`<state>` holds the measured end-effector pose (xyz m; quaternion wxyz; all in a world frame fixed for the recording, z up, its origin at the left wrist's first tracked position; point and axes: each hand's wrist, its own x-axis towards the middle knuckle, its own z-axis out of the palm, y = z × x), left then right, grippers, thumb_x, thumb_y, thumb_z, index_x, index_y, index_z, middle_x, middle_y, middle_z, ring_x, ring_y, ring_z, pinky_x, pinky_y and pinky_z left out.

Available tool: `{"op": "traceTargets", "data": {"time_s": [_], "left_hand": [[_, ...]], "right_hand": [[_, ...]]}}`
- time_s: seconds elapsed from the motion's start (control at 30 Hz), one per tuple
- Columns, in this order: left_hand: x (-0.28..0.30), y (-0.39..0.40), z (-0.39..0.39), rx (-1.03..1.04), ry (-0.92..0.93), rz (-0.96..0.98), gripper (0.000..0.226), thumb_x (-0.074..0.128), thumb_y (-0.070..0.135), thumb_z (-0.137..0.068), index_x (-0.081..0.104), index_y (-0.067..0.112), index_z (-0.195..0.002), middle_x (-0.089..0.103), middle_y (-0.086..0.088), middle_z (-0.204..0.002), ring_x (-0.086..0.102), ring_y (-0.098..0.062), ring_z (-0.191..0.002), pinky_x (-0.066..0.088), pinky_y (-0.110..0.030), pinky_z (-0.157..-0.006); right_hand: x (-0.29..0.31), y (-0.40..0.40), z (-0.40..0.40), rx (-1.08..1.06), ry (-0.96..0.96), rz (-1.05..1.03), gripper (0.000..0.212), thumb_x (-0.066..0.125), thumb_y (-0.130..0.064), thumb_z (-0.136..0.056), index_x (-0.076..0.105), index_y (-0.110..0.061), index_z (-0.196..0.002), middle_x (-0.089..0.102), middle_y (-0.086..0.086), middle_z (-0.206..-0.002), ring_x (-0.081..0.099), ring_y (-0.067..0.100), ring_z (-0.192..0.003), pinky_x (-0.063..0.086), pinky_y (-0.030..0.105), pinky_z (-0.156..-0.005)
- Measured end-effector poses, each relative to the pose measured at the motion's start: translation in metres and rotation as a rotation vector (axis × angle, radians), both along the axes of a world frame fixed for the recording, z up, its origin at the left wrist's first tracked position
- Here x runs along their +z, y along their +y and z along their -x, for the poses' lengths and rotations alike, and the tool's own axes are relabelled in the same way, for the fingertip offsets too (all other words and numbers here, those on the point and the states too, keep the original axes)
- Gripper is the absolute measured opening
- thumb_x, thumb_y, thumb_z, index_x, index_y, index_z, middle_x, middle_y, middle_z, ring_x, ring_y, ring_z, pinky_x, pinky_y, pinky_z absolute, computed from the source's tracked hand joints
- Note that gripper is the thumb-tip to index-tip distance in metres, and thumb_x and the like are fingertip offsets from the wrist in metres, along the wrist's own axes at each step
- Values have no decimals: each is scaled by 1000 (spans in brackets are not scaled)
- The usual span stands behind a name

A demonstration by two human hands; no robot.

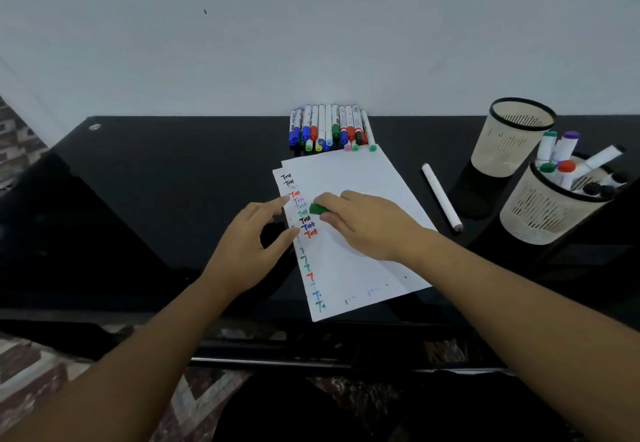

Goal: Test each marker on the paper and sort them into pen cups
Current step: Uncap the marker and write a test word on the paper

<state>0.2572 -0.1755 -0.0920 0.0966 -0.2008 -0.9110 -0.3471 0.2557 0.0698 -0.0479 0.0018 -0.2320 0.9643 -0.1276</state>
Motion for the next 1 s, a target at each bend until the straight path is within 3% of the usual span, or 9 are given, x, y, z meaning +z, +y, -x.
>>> {"op": "traceTargets", "data": {"time_s": [0.1, 0.27, 0.47, 0.73, 0.87, 1.0], "left_hand": [[-4, 0, -7, -29, 47, 82, 55, 61, 50, -96, 51, 28, -146, 59, 16, -115, 55, -3, -107, 53, -30, -88], [-4, 4, -9, -61, 116, 158, 51, 53, 50, -99, 55, 24, -144, 61, 14, -106, 53, -5, -96, 52, -32, -78], [-6, 2, -8, -95, 220, 157, 36, 56, 31, -104, 62, 17, -137, 66, 5, -107, 55, -14, -95, 53, -38, -74], [-9, 1, -6, -90, 278, 153, 34, 62, 25, -102, 64, 13, -133, 67, 2, -108, 56, -16, -95, 53, -38, -74], [-8, -1, -5, -65, 246, 149, 38, 60, 31, -102, 62, 16, -137, 66, 5, -107, 55, -13, -96, 52, -35, -76], [-7, 0, -5, -65, 251, 156, 40, 60, 31, -102, 60, 16, -139, 66, 6, -106, 54, -13, -95, 52, -34, -75]], "right_hand": [[-4, -4, -2, 7, 48, -58, 36, 26, -51, -110, 46, -37, -138, 60, -4, -95, 61, 18, -84, 52, 39, -68], [-8, -12, -7, -3, 150, -202, 35, 24, -55, -109, 50, -36, -124, 62, -8, -82, 58, 16, -69, 34, 29, -51], [-8, -21, -9, 16, 162, -218, 39, 22, -58, -108, 48, -38, -129, 62, -9, -80, 56, 13, -65, 35, 28, -51], [-7, -22, -7, -22, 161, -222, 40, 26, -57, -108, 50, -30, -123, 57, -11, -82, 52, 13, -65, 31, 29, -52], [-8, -23, -6, 13, 95, -115, 33, 28, -48, -110, 50, -24, -117, 59, -7, -90, 55, 14, -74, 42, 36, -62], [-5, -22, -4, 54, 136, -174, 31, 27, -48, -110, 52, -29, -114, 58, -9, -86, 54, 13, -71, 30, 29, -54]]}}
